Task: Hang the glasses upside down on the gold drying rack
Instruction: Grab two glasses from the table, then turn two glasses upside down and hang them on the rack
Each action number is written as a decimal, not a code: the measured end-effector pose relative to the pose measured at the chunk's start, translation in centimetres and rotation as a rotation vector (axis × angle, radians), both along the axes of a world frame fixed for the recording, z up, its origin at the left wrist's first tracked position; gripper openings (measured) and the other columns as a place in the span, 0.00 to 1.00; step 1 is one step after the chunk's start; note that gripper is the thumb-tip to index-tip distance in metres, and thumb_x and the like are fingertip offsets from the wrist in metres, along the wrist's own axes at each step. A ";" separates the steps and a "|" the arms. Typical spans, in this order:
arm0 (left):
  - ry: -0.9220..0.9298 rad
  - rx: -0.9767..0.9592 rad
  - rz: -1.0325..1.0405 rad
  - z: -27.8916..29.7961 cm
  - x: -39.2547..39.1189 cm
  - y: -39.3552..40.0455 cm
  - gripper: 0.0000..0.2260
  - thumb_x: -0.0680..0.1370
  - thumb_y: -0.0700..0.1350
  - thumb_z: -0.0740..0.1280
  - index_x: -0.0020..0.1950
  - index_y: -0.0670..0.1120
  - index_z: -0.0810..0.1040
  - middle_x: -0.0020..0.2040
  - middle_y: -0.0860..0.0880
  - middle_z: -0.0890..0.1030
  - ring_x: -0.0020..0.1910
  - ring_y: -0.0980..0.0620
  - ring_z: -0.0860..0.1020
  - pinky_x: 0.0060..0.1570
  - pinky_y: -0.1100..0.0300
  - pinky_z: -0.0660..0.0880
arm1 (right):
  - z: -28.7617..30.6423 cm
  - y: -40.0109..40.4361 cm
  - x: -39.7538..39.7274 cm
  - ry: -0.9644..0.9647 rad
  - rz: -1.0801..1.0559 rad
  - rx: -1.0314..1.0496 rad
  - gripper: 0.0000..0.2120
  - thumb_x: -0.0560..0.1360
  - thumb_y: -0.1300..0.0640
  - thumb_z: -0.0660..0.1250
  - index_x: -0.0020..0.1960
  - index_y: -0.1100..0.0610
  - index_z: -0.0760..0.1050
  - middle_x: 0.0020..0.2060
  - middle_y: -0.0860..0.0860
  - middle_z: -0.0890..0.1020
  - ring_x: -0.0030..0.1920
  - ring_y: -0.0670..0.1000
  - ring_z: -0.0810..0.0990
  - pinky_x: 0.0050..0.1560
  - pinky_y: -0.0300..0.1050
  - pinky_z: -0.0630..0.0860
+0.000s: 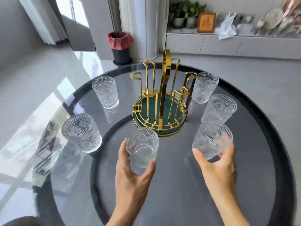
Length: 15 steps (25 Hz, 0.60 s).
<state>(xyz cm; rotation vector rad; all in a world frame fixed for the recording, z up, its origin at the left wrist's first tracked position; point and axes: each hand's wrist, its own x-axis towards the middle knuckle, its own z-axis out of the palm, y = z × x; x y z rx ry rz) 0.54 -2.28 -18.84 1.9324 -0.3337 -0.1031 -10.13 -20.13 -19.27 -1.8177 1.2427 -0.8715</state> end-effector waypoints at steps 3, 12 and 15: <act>-0.003 -0.004 -0.011 0.0 0.2 -0.2 0.40 0.64 0.57 0.75 0.73 0.58 0.64 0.60 0.55 0.78 0.59 0.49 0.75 0.59 0.50 0.72 | 0.1 0.2 0.0 0.004 0.019 -0.039 0.39 0.63 0.45 0.76 0.69 0.48 0.63 0.58 0.55 0.79 0.56 0.61 0.76 0.53 0.53 0.73; -0.014 -0.040 -0.051 0.6 -0.5 1.2 0.34 0.67 0.50 0.77 0.70 0.56 0.68 0.56 0.63 0.77 0.56 0.54 0.77 0.53 0.61 0.70 | 1.6 1.4 -1.9 -0.002 0.142 -0.046 0.39 0.63 0.47 0.76 0.69 0.50 0.63 0.63 0.55 0.77 0.59 0.60 0.75 0.56 0.55 0.72; 0.005 -0.019 -0.054 0.6 -0.4 1.1 0.35 0.66 0.51 0.77 0.71 0.55 0.68 0.57 0.60 0.77 0.58 0.53 0.77 0.55 0.60 0.72 | 1.7 1.5 -2.4 0.002 0.173 -0.056 0.39 0.63 0.46 0.76 0.69 0.50 0.63 0.63 0.55 0.77 0.59 0.60 0.75 0.55 0.54 0.73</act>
